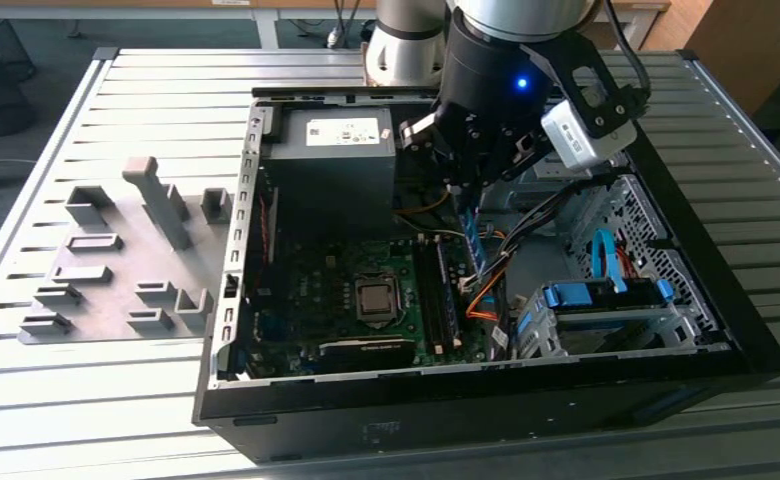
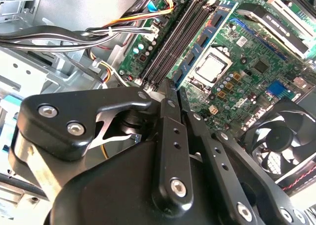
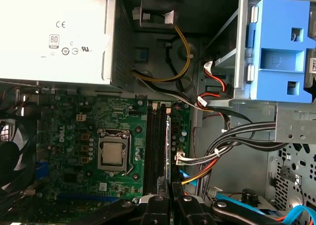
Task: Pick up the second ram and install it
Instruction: 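Insert the second ram into the second slot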
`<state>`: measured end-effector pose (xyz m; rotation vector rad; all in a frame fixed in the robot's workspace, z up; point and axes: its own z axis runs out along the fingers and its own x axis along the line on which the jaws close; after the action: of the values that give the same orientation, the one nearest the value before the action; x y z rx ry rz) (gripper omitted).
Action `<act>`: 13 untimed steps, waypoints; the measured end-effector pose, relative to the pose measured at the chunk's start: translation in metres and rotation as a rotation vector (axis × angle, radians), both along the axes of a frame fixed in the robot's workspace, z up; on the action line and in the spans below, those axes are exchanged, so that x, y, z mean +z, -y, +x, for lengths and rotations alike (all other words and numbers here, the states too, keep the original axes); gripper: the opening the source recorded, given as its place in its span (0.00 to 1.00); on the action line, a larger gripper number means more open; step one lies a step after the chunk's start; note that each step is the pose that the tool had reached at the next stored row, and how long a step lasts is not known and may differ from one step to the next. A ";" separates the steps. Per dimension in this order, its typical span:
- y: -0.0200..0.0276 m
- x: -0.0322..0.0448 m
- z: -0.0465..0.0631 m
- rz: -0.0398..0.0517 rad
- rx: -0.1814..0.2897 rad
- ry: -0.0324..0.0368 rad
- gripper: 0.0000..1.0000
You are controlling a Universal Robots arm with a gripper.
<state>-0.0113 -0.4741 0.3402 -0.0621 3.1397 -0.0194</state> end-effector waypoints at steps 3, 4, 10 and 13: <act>0.0000 -0.0001 0.000 0.0001 0.000 0.0000 0.14; -0.0001 -0.0003 -0.001 0.0004 -0.002 0.0001 0.14; -0.0003 -0.0051 -0.005 0.0002 -0.014 -0.0004 0.14; -0.0004 -0.0105 -0.005 -0.0001 -0.016 -0.0012 0.14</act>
<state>-0.0168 -0.4737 0.3296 -0.0368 3.1414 -0.0196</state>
